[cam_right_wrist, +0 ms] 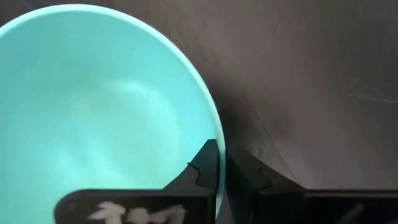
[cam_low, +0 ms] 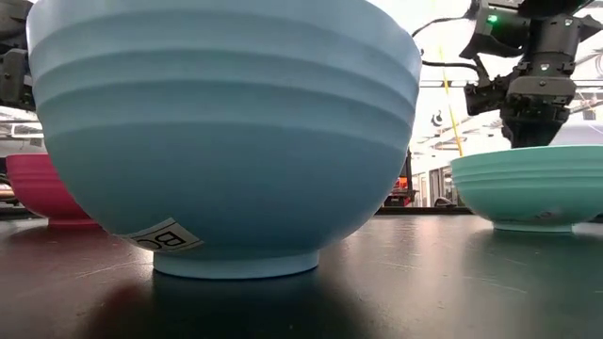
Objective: Nest bowls inside each other
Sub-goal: Stack the light blue bowl on the black bowl
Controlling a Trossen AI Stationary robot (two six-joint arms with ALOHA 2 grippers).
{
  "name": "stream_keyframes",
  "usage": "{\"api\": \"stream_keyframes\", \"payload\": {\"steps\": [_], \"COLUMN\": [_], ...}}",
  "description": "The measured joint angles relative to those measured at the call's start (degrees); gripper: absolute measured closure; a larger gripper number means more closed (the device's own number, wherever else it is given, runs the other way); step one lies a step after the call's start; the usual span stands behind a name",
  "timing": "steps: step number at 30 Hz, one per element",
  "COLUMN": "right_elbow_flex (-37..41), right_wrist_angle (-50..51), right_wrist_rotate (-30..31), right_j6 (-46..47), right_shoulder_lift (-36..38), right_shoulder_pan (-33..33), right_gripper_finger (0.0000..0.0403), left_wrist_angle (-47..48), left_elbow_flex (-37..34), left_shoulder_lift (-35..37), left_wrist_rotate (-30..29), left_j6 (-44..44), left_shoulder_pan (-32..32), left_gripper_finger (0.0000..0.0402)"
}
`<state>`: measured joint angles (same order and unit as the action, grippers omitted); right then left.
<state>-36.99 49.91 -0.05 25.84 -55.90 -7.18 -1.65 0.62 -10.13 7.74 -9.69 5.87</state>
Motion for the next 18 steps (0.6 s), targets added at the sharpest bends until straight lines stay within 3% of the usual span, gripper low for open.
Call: {"api": "stream_keyframes", "payload": {"steps": [18], "right_elbow_flex": [-0.53], "right_wrist_angle": [-5.8], "right_wrist_rotate": [-1.56], "right_j6": [-1.91], "right_shoulder_lift": [0.14], "right_shoulder_pan": [0.0], "right_gripper_finger": [0.0401], "left_wrist_angle": [0.02], "left_elbow_flex": [0.0], "left_shoulder_lift": [0.02], "left_wrist_rotate": [-0.27], "left_j6": [0.45], "left_shoulder_pan": [-3.08], "left_gripper_finger": [0.0266]}}
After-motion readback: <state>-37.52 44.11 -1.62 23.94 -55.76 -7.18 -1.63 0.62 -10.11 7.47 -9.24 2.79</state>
